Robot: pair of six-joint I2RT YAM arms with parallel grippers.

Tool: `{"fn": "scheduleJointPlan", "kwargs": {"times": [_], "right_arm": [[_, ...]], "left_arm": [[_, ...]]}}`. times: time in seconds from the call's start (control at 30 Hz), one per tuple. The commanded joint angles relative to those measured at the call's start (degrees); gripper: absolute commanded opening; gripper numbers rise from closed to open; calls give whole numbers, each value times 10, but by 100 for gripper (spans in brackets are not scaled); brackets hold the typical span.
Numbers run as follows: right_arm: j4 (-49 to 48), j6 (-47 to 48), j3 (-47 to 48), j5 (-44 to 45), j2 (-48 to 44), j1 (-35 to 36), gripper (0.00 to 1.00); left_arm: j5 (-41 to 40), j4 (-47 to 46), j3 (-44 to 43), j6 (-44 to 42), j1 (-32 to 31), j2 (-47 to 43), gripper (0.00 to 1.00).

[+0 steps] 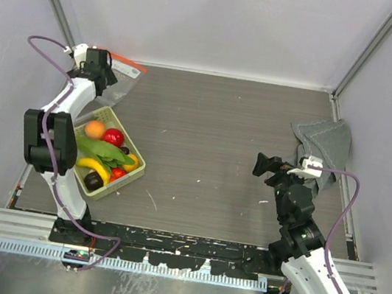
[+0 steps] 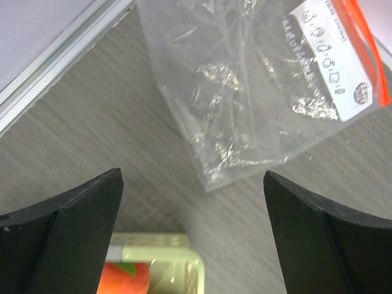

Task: Place the food in the zip-top bag and seal the zipper
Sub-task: Pick up the zipper food storage bag at the corner of the board.

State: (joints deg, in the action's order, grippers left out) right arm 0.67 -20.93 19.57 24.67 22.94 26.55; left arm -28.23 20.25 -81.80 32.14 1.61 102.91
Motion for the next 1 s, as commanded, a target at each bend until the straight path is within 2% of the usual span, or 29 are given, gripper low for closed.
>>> {"fn": "scheduleJointPlan", "kwargs": {"times": [0.0,0.13,0.4,0.57,0.63,0.7,0.83,0.97], "right_arm": [[-36,-1,2,-2,10,1,100],[-38,-1,2,-11,12,1,100],[-49,11,-1,-31,21,1,100],[-52,14,-1,-38,32,2,100],[-52,15,-1,-39,35,1,100],[-54,16,-1,-41,36,2,100],[-59,18,-3,-45,38,1,100],[-64,18,-3,-51,51,1,100]], "left_arm": [[23,-6,-73,7,18,66,98],[61,19,-136,23,34,134,98],[68,52,-227,17,44,229,100],[76,70,-254,5,45,264,92],[83,68,-254,0,45,269,84],[89,67,-253,-5,46,272,72],[110,40,-229,-20,46,253,40],[141,12,-202,-40,43,214,13]]}}
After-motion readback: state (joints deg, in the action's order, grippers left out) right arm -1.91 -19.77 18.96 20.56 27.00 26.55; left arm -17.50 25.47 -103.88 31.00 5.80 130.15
